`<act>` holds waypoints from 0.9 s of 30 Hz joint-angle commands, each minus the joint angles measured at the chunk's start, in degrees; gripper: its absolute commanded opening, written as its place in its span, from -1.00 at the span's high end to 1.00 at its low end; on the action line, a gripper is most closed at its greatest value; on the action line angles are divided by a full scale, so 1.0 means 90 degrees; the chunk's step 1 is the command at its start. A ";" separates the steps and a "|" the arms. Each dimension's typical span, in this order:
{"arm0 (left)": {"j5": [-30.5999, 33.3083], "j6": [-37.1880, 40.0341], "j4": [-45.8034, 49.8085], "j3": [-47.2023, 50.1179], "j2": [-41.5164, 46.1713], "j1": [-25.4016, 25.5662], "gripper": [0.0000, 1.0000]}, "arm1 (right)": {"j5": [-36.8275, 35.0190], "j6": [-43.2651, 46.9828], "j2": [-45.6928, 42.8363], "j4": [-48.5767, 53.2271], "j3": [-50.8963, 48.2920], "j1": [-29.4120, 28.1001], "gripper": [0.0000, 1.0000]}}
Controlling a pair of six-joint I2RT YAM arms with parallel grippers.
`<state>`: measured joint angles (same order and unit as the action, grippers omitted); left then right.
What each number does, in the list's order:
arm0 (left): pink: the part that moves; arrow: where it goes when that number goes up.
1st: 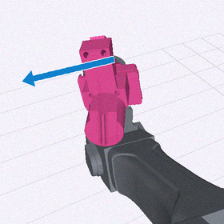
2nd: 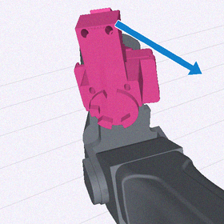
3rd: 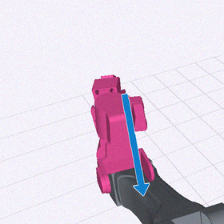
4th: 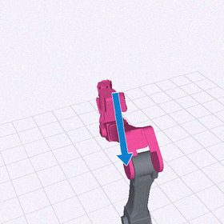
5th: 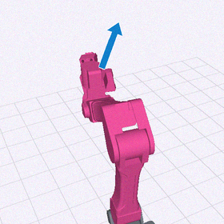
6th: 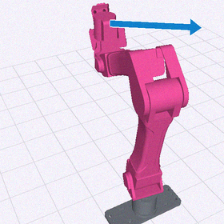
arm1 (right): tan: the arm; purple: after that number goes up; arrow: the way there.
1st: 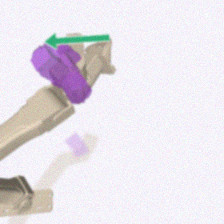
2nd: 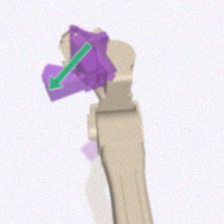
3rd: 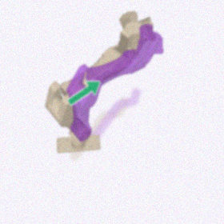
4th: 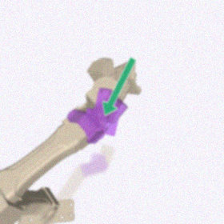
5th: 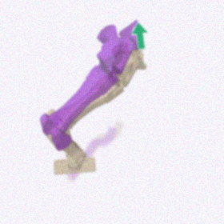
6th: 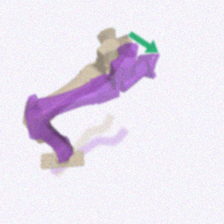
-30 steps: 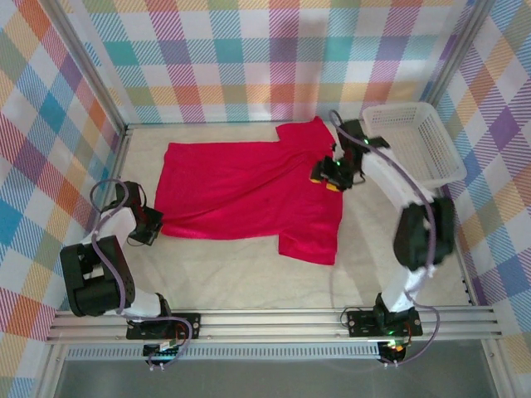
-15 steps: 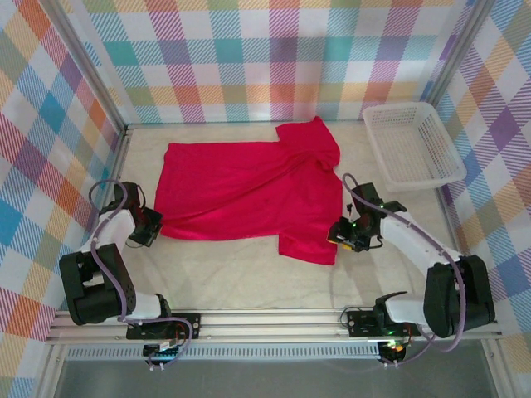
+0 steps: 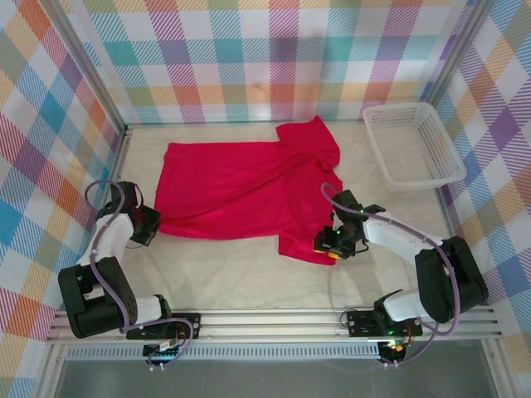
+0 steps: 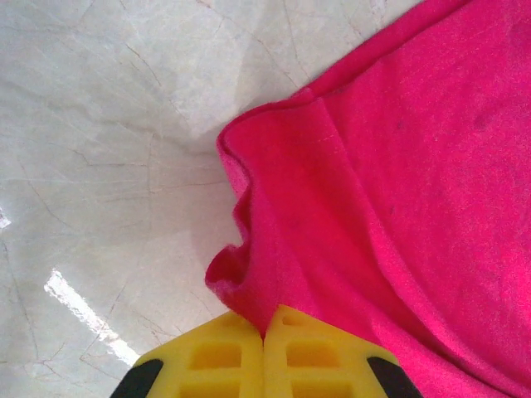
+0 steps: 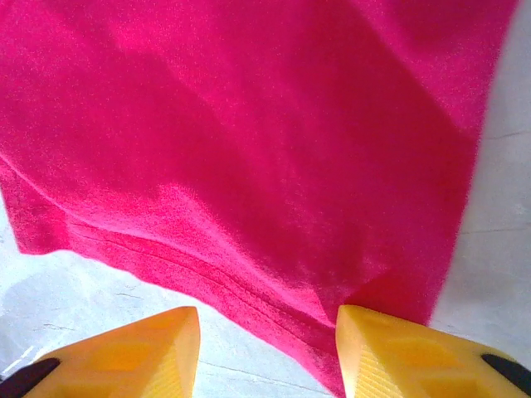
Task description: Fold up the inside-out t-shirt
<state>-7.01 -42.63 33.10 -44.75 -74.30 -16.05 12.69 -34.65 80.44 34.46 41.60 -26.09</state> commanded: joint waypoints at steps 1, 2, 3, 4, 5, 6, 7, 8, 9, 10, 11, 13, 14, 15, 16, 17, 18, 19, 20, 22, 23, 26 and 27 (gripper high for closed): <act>-0.0032 0.0043 0.0276 0.0022 0.0150 -0.0009 1.00 | 0.0026 -0.0206 0.0256 -0.0184 0.0095 -0.0159 0.03; -0.0016 0.0043 0.0294 0.0012 0.0140 -0.0009 1.00 | 0.0035 -0.0218 0.0329 -0.0219 0.0096 -0.0209 0.04; -0.0031 0.0049 0.0287 0.0003 0.0132 -0.0006 1.00 | 0.0036 -0.0231 0.0387 -0.0242 0.0106 -0.0245 0.04; -0.0040 0.0051 0.0287 0.0002 0.0120 -0.0009 1.00 | 0.0050 -0.0237 0.0439 -0.0240 0.0127 -0.0287 0.04; -0.0042 0.0042 0.0277 0.0002 0.0112 -0.0003 1.00 | 0.0097 -0.0229 0.0478 -0.0221 0.0174 -0.0326 0.03; -0.0052 0.0045 0.0268 0.0002 0.0102 -0.0006 1.00 | 0.0121 -0.0231 0.0478 -0.0159 0.0238 -0.0359 0.02; -0.0052 0.0049 0.0260 0.0002 0.0092 -0.0004 1.00 | 0.0114 -0.0206 0.0418 -0.0031 0.0348 -0.0396 0.02; -0.0075 0.0043 0.0253 -0.0007 0.0082 -0.0007 1.00 | 0.0064 -0.0177 0.0277 0.0145 0.0459 -0.0432 0.01; -0.0081 0.0042 0.0248 -0.0012 0.0073 -0.0006 1.00 | -0.0003 -0.0179 0.0100 0.0287 0.0520 -0.0441 -0.01; -0.0083 0.0045 0.0249 -0.0018 0.0062 -0.0003 1.00 | -0.0126 -0.0180 -0.0141 0.0459 0.0561 -0.0439 -0.02; -0.0090 0.0048 0.0238 -0.0018 0.0053 -0.0006 1.00 | -0.0305 -0.0199 -0.0401 0.0599 0.0584 -0.0432 -0.04; -0.0097 0.0047 0.0221 -0.0013 0.0034 -0.0003 1.00 | -0.0632 -0.0256 -0.0847 0.0800 0.0540 -0.0387 -0.08; -0.0101 0.0041 0.0211 -0.0013 0.0028 -0.0004 1.00 | -0.0686 -0.0285 -0.1041 0.0852 0.0488 -0.0292 -0.08; -0.0107 0.0041 0.0201 -0.0017 0.0014 -0.0003 1.00 | -0.0666 -0.0307 -0.1160 0.0875 0.0427 -0.0155 -0.02; -0.0119 0.0048 0.0191 -0.0018 -0.0010 -0.0009 1.00 | -0.0609 -0.0327 -0.1247 0.0903 0.0356 0.0043 0.09; -0.0138 0.0042 0.0189 -0.0018 -0.0020 -0.0008 1.00 | -0.0541 -0.0329 -0.1304 0.0908 0.0282 0.0211 0.24; -0.0156 0.0050 0.0189 -0.0017 -0.0032 -0.0004 1.00 | -0.0492 -0.0311 -0.1346 0.0917 0.0203 0.0386 0.42; -0.0154 0.0062 0.0193 -0.0018 -0.0031 -0.0001 1.00 | -0.0447 -0.0300 -0.1360 0.0922 0.0144 0.0525 0.57; -0.0148 0.0074 0.0199 -0.0027 -0.0030 -0.0004 1.00 | -0.0407 -0.0291 -0.1360 0.0913 0.0074 0.0643 0.67; -0.0121 0.0091 0.0226 -0.0037 -0.0024 -0.0003 1.00 | -0.0408 -0.0271 -0.1318 0.0874 -0.0029 0.0733 0.72; -0.0117 0.0094 0.0229 -0.0036 -0.0007 -0.0009 1.00 | -0.0428 -0.0271 -0.1276 0.0869 -0.0066 0.0749 0.73; -0.0124 0.0082 0.0219 -0.0037 0.0004 -0.0004 1.00 | -0.0589 -0.0199 -0.1121 0.0888 -0.0138 0.0760 0.71; -0.0125 0.0084 0.0219 -0.0036 0.0002 -0.0001 1.00 | -0.0646 -0.0167 -0.1074 0.0888 -0.0166 0.0760 0.69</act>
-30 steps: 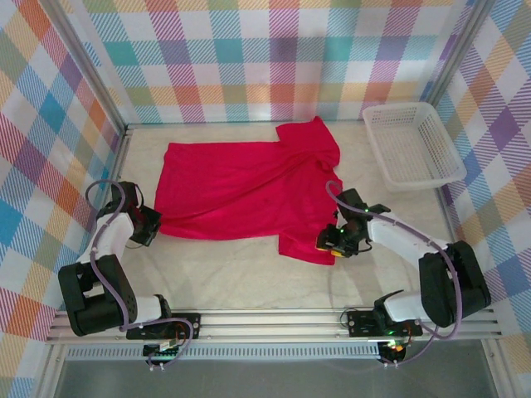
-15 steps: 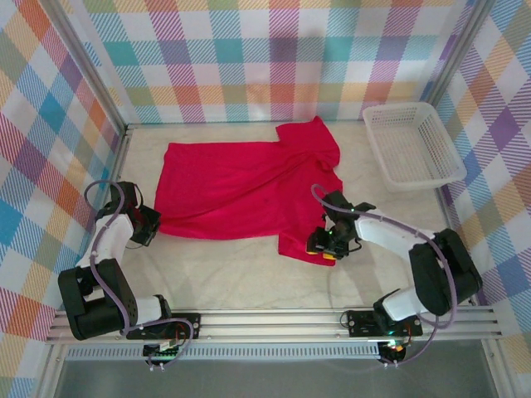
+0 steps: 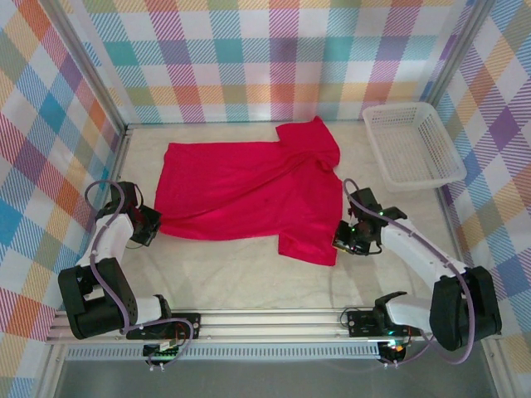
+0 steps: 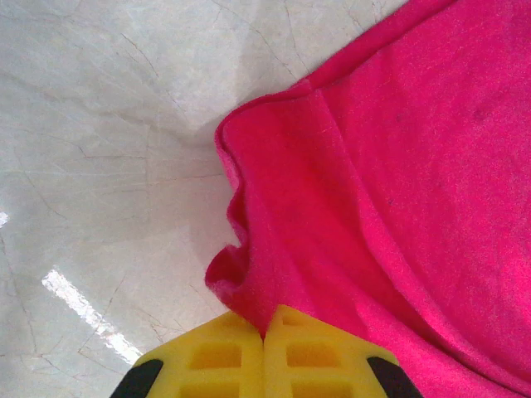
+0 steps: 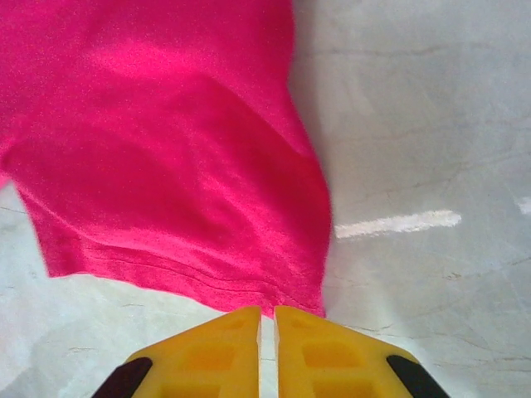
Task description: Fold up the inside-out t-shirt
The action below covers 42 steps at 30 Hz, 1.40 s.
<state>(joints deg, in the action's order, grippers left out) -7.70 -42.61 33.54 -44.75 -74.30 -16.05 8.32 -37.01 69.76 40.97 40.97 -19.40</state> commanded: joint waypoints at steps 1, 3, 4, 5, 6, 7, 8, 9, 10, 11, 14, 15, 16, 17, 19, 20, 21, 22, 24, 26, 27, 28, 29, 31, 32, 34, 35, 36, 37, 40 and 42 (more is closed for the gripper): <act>-0.0049 0.0086 0.0170 -0.0023 0.0006 -0.0011 1.00 | -0.0216 0.0116 0.0151 0.0146 -0.0140 0.0020 0.67; -0.0047 0.0076 0.0161 -0.0028 0.0004 0.0006 1.00 | -0.0271 0.0165 0.0203 0.0084 -0.0238 0.0019 0.60; -0.0052 0.0069 0.0152 -0.0028 0.0002 -0.0005 1.00 | -0.0246 0.0177 0.0225 0.0051 -0.0294 0.0023 0.51; -0.0049 0.0073 0.0150 -0.0017 -0.0009 -0.0003 1.00 | -0.0160 0.0196 0.0242 -0.0012 -0.0362 0.0017 0.42; -0.0050 0.0065 0.0148 -0.0018 -0.0009 -0.0006 1.00 | -0.0063 0.0197 0.0258 -0.0081 -0.0433 0.0017 0.39; -0.0059 0.0065 0.0143 -0.0015 -0.0006 -0.0003 1.00 | -0.0009 0.0174 0.0267 -0.0129 -0.0484 0.0020 0.39; -0.0057 0.0057 0.0136 -0.0018 -0.0014 -0.0003 1.00 | 0.0088 0.0139 0.0262 -0.0222 -0.0567 0.0017 0.39; -0.0062 0.0051 0.0131 -0.0015 -0.0006 -0.0007 1.00 | 0.0185 0.0093 0.0255 -0.0324 -0.0652 0.0019 0.40; -0.0068 0.0042 0.0131 -0.0017 -0.0014 0.0003 1.00 | 0.0274 0.0042 0.0247 -0.0424 -0.0709 0.0023 0.41; -0.0069 0.0039 0.0131 -0.0017 -0.0004 -0.0003 1.00 | 0.0376 -0.0023 0.0238 -0.0530 -0.0770 0.0016 0.41; -0.0065 0.0031 0.0131 -0.0018 0.0017 -0.0006 1.00 | 0.0548 -0.0151 0.0257 -0.0727 -0.0812 -0.0032 0.43; -0.0070 0.0038 0.0133 -0.0018 0.0033 -0.0003 1.00 | 0.0567 -0.0172 0.0274 -0.0744 -0.0811 -0.0070 0.43; -0.0061 0.0037 0.0140 -0.0018 0.0031 -0.0006 1.00 | 0.0579 -0.0190 0.0291 -0.0772 -0.0789 -0.0089 0.43; -0.0054 0.0043 0.0146 -0.0018 0.0038 -0.0007 1.00 | 0.0580 -0.0194 0.0322 -0.0787 -0.0770 -0.0108 0.43; -0.0052 0.0046 0.0145 -0.0008 0.0043 -0.0007 1.00 | 0.0596 -0.0227 0.0404 -0.0835 -0.0761 -0.0149 0.43; -0.0056 0.0037 0.0141 -0.0003 0.0043 -0.0003 1.00 | 0.0599 -0.0259 0.0455 -0.0882 -0.0754 -0.0161 0.43; -0.0061 0.0038 0.0145 -0.0008 0.0034 0.0006 1.00 | 0.0599 -0.0280 0.0506 -0.0922 -0.0761 -0.0196 0.43; -0.0057 0.0044 0.0141 -0.0015 0.0033 -0.0009 1.00 | 0.0614 -0.0309 0.0570 -0.0956 -0.0748 -0.0219 0.43; -0.0065 0.0037 0.0141 -0.0018 0.0033 -0.0002 1.00 | 0.0618 -0.0349 0.0696 -0.1021 -0.0714 -0.0299 0.42; -0.0072 0.0041 0.0131 -0.0017 0.0023 0.0001 1.00 | 0.0619 -0.0389 0.0824 -0.1065 -0.0648 -0.0380 0.37; -0.0072 0.0054 0.0138 -0.0018 0.0014 -0.0004 1.00 | 0.0608 -0.0398 0.0887 -0.1084 -0.0625 -0.0415 0.34; -0.0062 0.0056 0.0140 -0.0020 0.0013 -0.0008 1.00 | 0.0601 -0.0408 0.0959 -0.1100 -0.0590 -0.0441 0.31; -0.0058 0.0059 0.0150 -0.0027 0.0004 -0.0011 1.00 | 0.0581 -0.0418 0.1024 -0.1114 -0.0580 -0.0470 0.29; -0.0054 0.0074 0.0160 -0.0028 0.0009 -0.0004 1.00 | 0.0560 -0.0443 0.1165 -0.1160 -0.0576 -0.0499 0.27; -0.0047 0.0087 0.0176 -0.0028 0.0009 -0.0009 1.00 | 0.0534 -0.0456 0.1233 -0.1187 -0.0582 -0.0510 0.31; -0.0023 0.0115 0.0213 -0.0047 0.0016 -0.0011 1.00 | 0.0497 -0.0467 0.1325 -0.1222 -0.0585 -0.0511 0.54; -0.0008 0.0125 0.0233 -0.0065 0.0023 -0.0005 1.00 | 0.0483 -0.0477 0.1343 -0.1212 -0.0571 -0.0511 0.68; 0.0002 0.0127 0.0261 -0.0089 0.0033 -0.0011 1.00 | 0.0474 -0.0468 0.1334 -0.1192 -0.0539 -0.0511 0.84; 0.0010 0.0146 0.0294 -0.0117 0.0038 -0.0004 1.00 | 0.0446 -0.0436 0.1300 -0.1112 -0.0468 -0.0511 0.97; 0.0005 0.0178 0.0460 -0.0275 0.0090 -0.0004 1.00 | 0.0032 -0.0136 0.1084 -0.0464 0.0093 -0.0511 1.00; -0.0039 0.0193 0.0657 -0.0489 0.0158 -0.0009 1.00 | -0.0540 0.0194 0.0841 0.0102 0.0753 -0.0502 1.00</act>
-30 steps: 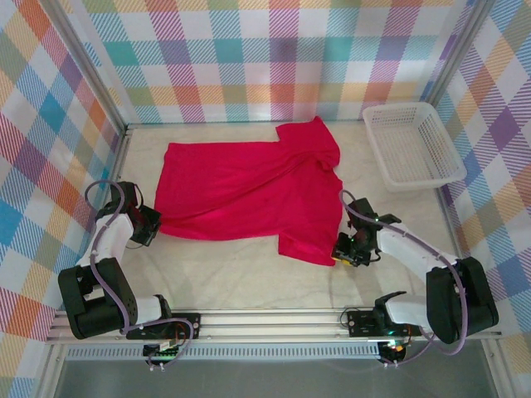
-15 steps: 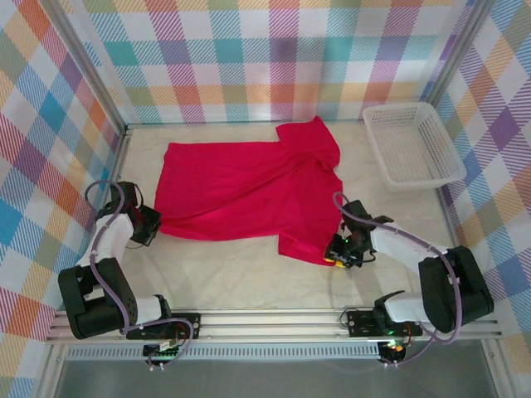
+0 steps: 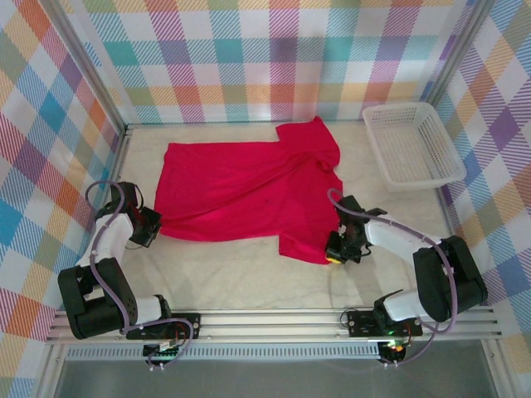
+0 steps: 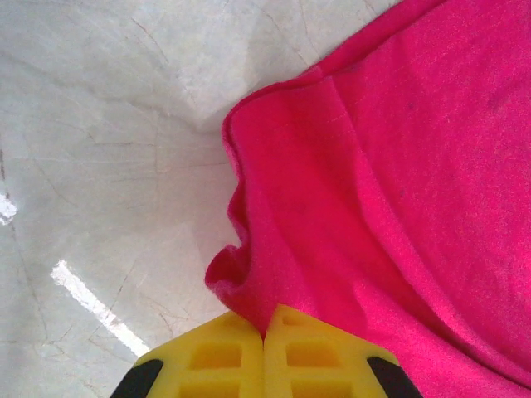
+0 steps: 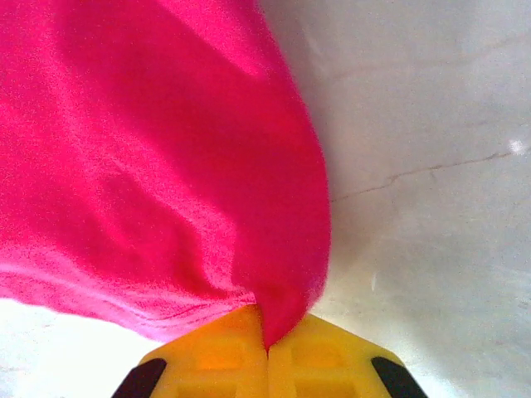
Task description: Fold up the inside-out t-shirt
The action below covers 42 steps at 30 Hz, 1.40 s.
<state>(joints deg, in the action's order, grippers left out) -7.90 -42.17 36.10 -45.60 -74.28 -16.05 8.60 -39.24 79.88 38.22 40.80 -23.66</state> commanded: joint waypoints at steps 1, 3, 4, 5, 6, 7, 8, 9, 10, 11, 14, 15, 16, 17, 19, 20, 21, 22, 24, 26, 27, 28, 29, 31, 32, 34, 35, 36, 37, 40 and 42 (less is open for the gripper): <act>-0.0037 0.0162 0.0447 -0.0494 0.0197 -0.0005 1.00 | -0.0827 0.0576 -0.0399 0.0637 0.1066 -0.0027 1.00; -0.0103 0.0146 0.0625 -0.0733 0.0313 -0.0010 1.00 | -0.1294 0.0846 -0.0650 0.0875 0.1651 -0.0027 1.00; -0.0117 0.0145 0.0686 -0.0834 0.0369 -0.0011 1.00 | -0.1424 0.0939 -0.0759 0.0881 0.1832 -0.0020 1.00; -0.0134 0.0131 0.0755 -0.0936 0.0436 -0.0005 1.00 | -0.1514 0.1023 -0.0878 0.0832 0.2007 -0.0018 1.00; -0.0139 0.0121 0.0815 -0.1042 0.0506 -0.0006 1.00 | -0.1596 0.1073 -0.0979 0.0777 0.2136 -0.0008 1.00; -0.0165 0.0099 0.0846 -0.1119 0.0559 -0.0008 1.00 | -0.1636 0.1102 -0.1043 0.0715 0.2240 0.0010 1.00; -0.0180 0.0087 0.0892 -0.1225 0.0622 -0.0003 1.00 | -0.1649 0.1149 -0.1090 0.0652 0.2362 0.0038 1.00; -0.0219 0.0070 0.0937 -0.1322 0.0665 -0.0003 1.00 | -0.1670 0.1206 -0.1105 0.0641 0.2516 0.0074 1.00; -0.0247 0.0070 0.0981 -0.1438 0.0703 -0.0007 1.00 | -0.1701 0.1264 -0.1093 0.0660 0.2720 0.0112 1.00; -0.0289 0.0067 0.1038 -0.1583 0.0740 -0.0009 1.00 | -0.1759 0.1351 -0.1059 0.0732 0.2982 0.0151 1.00; -0.0402 0.0070 0.1244 -0.2144 0.0792 -0.0009 1.00 | -0.1919 0.1591 -0.0989 0.0978 0.3965 0.0253 1.00; -0.0473 0.0070 0.1307 -0.2404 0.0811 -0.0005 1.00 | -0.1964 0.1692 -0.1004 0.1029 0.4337 0.0275 1.00; -0.0528 0.0077 0.1370 -0.2663 0.0827 -0.0009 1.00 | -0.2011 0.1771 -0.1021 0.1063 0.4669 0.0290 1.00; -0.0613 0.0086 0.1426 -0.2990 0.0856 -0.0004 1.00 | -0.2079 0.1860 -0.1062 0.1084 0.5045 0.0298 1.00; -0.0860 0.0097 0.1448 -0.3646 0.0916 -0.0012 1.00 | -0.2150 0.2017 -0.1180 0.1060 0.5703 0.0296 1.00; -0.0988 0.0106 0.1434 -0.4018 0.0972 -0.0003 1.00 | -0.2166 0.2085 -0.1271 0.1004 0.6015 0.0295 1.00; -0.1082 0.0111 0.1412 -0.4391 0.1025 -0.0008 1.00 | -0.2167 0.2139 -0.1386 0.0913 0.6284 0.0302 1.00; -0.1111 0.0107 0.1401 -0.4714 0.1071 -0.0006 1.00 | -0.2134 0.2188 -0.1509 0.0784 0.6456 0.0295 1.00; -0.1012 0.0096 0.1344 -0.5388 0.1264 -0.0006 1.00 | -0.2118 0.2267 -0.1796 0.0551 0.6798 0.0299 1.00; -0.0738 0.0090 0.1287 -0.5943 0.1504 -0.0009 1.00 | -0.2118 0.2435 -0.1948 0.0542 0.7261 0.0298 1.00; -0.0606 0.0123 0.1264 -0.6195 0.1592 -0.0011 1.00 | -0.2114 0.2535 -0.1969 0.0610 0.7515 0.0297 1.00; -0.0460 0.0193 0.1258 -0.6492 0.1675 -0.0004 1.00 | -0.2113 0.2650 -0.1971 0.0717 0.7831 0.0296 1.00; -0.0334 0.0280 0.1302 -0.6823 0.1720 -0.0003 1.00 | -0.2169 0.2749 -0.1947 0.0855 0.8158 0.0295 1.00; -0.0178 0.0459 0.1403 -0.7444 0.1712 -0.0004 1.00 | -0.2215 0.2892 -0.1908 0.1001 0.8657 0.0295 1.00; -0.0140 0.0543 0.1461 -0.7725 0.1679 -0.0009 1.00 | -0.2215 0.2955 -0.1888 0.1022 0.8824 0.0295 1.00; -0.0142 0.0665 0.1468 -0.8169 0.1599 -0.0009 1.00 | -0.2206 0.3010 -0.1856 0.0977 0.9003 0.0302 1.00; -0.0152 0.0708 0.1444 -0.8324 0.1538 -0.0004 1.00 | -0.2201 0.3053 -0.1814 0.0942 0.9064 0.0300 1.00; -0.0151 0.0739 0.1413 -0.8408 0.1485 -0.0004 1.00 | -0.2233 0.3087 -0.1758 0.0931 0.9121 0.0298 1.00; -0.0182 0.0751 0.1381 -0.8487 0.1401 -0.0003 1.00 | -0.2300 0.3140 -0.1676 0.0938 0.9188 0.0303 1.00; -0.0431 0.0685 0.1307 -0.8442 0.1059 -0.0006 1.00 | -0.2598 0.3383 -0.1196 0.1042 0.9549 0.0295 1.00; -0.0713 0.0555 0.1188 -0.8165 0.0758 -0.0005 1.00 | -0.2840 0.3552 -0.0691 0.1176 0.9794 0.0298 1.00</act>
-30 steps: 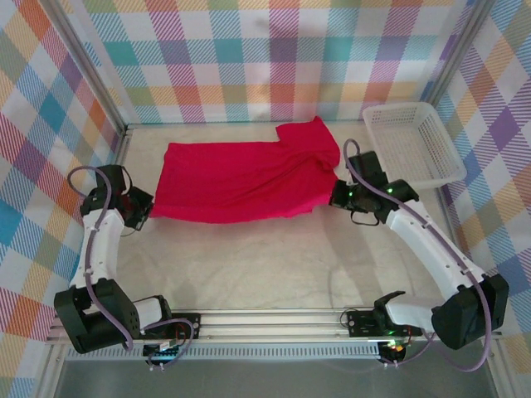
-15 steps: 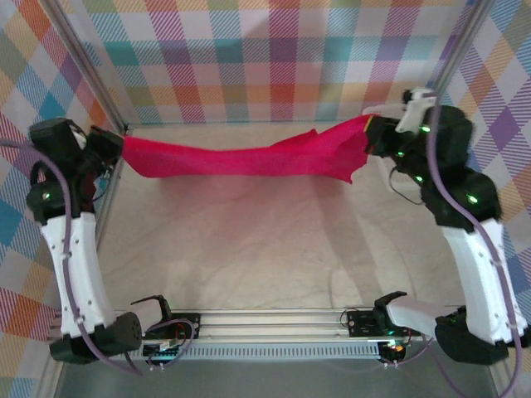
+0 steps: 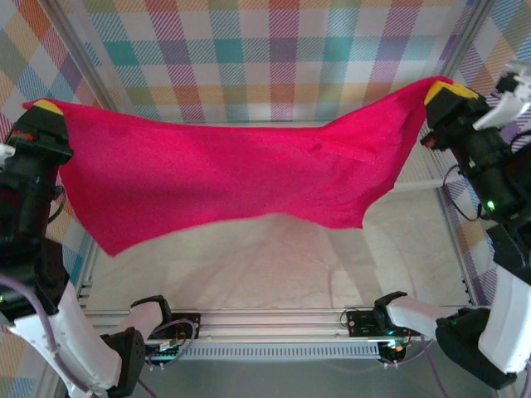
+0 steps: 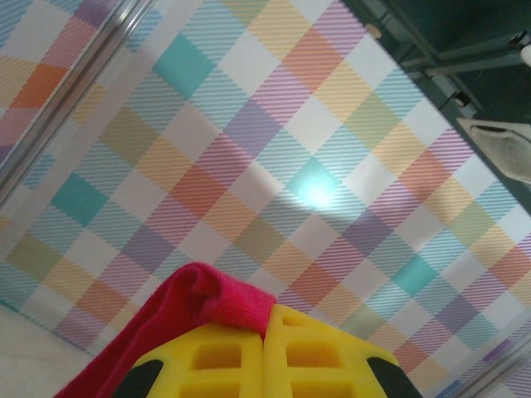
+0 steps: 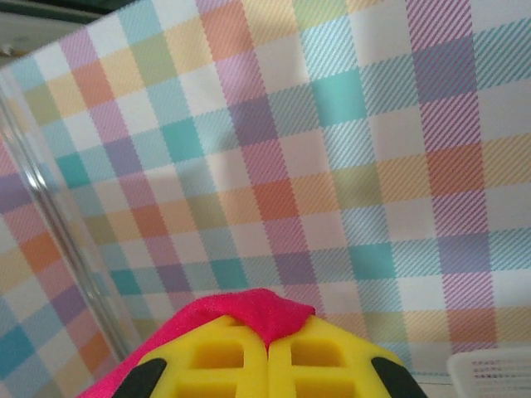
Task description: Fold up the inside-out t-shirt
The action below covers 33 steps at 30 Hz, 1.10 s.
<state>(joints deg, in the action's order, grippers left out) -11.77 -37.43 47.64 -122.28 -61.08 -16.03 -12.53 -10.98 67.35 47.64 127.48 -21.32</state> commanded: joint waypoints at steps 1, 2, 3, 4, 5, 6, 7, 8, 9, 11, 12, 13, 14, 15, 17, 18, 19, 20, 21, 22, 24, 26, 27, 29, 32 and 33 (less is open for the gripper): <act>-0.0409 -0.0021 -0.0196 0.0555 -0.0844 -0.0014 1.00 | -0.0608 0.0491 0.0933 0.0163 0.0248 0.0038 1.00; -0.0507 -0.0053 -0.0320 0.0820 -0.1003 -0.0007 1.00 | -0.0783 0.0588 0.1215 0.0157 0.0301 0.0045 1.00; -0.0603 -0.0104 -0.0459 0.1085 -0.1170 0.0002 1.00 | -0.0904 0.0690 0.1495 0.0121 0.0326 0.0085 1.00; -0.0657 -0.0109 -0.0593 0.1350 -0.1331 0.0004 1.00 | -0.0949 0.0721 0.1775 0.0108 0.0353 0.0163 1.00; -0.0698 -0.0122 -0.0735 0.1633 -0.1529 0.0029 1.00 | -0.0934 0.0705 0.2098 0.0149 0.0425 0.0277 1.00; -0.0709 -0.0116 -0.0887 0.1908 -0.1736 0.0074 1.00 | -0.0858 0.0627 0.2444 0.0233 0.0500 0.0391 1.00; -0.0690 -0.0104 -0.1006 0.2113 -0.1926 0.0131 1.00 | -0.0774 0.0516 0.2728 0.0315 0.0557 0.0517 1.00; -0.0644 -0.0059 -0.1159 0.2382 -0.2154 0.0206 1.00 | -0.0657 0.0380 0.3038 0.0383 0.0565 0.0624 1.00; -0.0569 0.0021 -0.1285 0.2612 -0.2389 0.0298 1.00 | -0.0552 0.0258 0.3343 0.0410 0.0521 0.0711 1.00; -0.0291 0.0194 -0.1516 0.2974 -0.2896 0.0496 1.00 | -0.0458 0.0096 0.3822 0.0227 0.0244 0.0784 1.00; -0.0136 0.0265 -0.1601 0.3138 -0.3214 0.0593 1.00 | -0.0333 0.0058 0.4077 0.0074 0.0077 0.0805 1.00; -0.0031 0.0290 -0.1653 0.3224 -0.3514 0.0664 1.00 | -0.0254 0.0009 0.4320 -0.0019 -0.0039 0.0810 1.00; 0.0010 0.0332 -0.1732 0.3304 -0.3851 0.0734 1.00 | -0.0099 -0.0071 0.4621 -0.0074 -0.0106 0.0809 1.00; 0.0066 0.0341 -0.1774 0.3358 -0.4204 0.0808 1.00 | 0.0066 -0.0166 0.4948 -0.0062 -0.0131 0.0807 1.00; 0.0270 0.0400 -0.1850 0.3402 -0.4815 0.0950 0.93 | 0.0339 -0.0311 0.5560 -0.0049 -0.0097 0.0799 0.79; 0.0414 0.0432 -0.1769 0.3298 -0.5194 0.1015 0.53 | 0.0400 -0.0407 0.5959 -0.0031 -0.0023 0.0807 0.39; 0.0568 0.0429 -0.1604 0.3124 -0.5549 0.1053 0.24 | 0.0368 -0.0492 0.6298 0.0020 0.0107 0.0807 0.08; 0.0733 0.0402 -0.1334 0.2836 -0.5970 0.1068 -0.04 | 0.0368 -0.0635 0.6721 0.0133 0.0360 0.0824 -0.17; 0.0941 0.0365 -0.1047 0.2539 -0.6340 0.1073 -0.24 | 0.0393 -0.0772 0.7154 0.0338 0.0771 0.0836 -0.33; 0.1154 0.0311 -0.0834 0.2305 -0.6579 0.1069 -0.35 | 0.0445 -0.0865 0.7509 0.0563 0.1175 0.0847 -0.42; 0.1469 0.0176 -0.0474 0.1939 -0.6830 0.1068 -0.55 | 0.0878 -0.1034 0.8187 0.0853 0.1931 0.0856 -0.53; 0.1519 0.0114 -0.0418 0.1943 -0.6663 0.1113 -0.61 | 0.1097 -0.1273 0.8599 0.1377 0.2606 0.0865 -0.56; 0.1556 0.0116 -0.0442 0.2061 -0.6444 0.1188 -0.62 | 0.1237 -0.1424 0.8642 0.1624 0.2738 0.0865 -0.56; 0.1533 0.0155 -0.0674 0.2613 -0.5869 0.1405 -0.62 | 0.1594 -0.1646 0.8357 0.1725 0.2245 0.0822 -0.55; 0.1060 0.0064 -0.1327 0.3816 -0.4968 0.1791 -0.63 | 0.2100 -0.1771 0.7039 0.0742 -0.0124 0.0598 -0.55; 0.0766 -0.0033 -0.1633 0.4310 -0.4737 0.1907 -0.63 | 0.2182 -0.1804 0.6482 0.0093 -0.1115 0.0508 -0.56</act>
<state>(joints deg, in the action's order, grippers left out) -0.93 -36.38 37.17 -90.28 -111.13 -2.68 0.97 -23.97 137.51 54.17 129.51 -14.48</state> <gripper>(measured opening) 0.813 0.776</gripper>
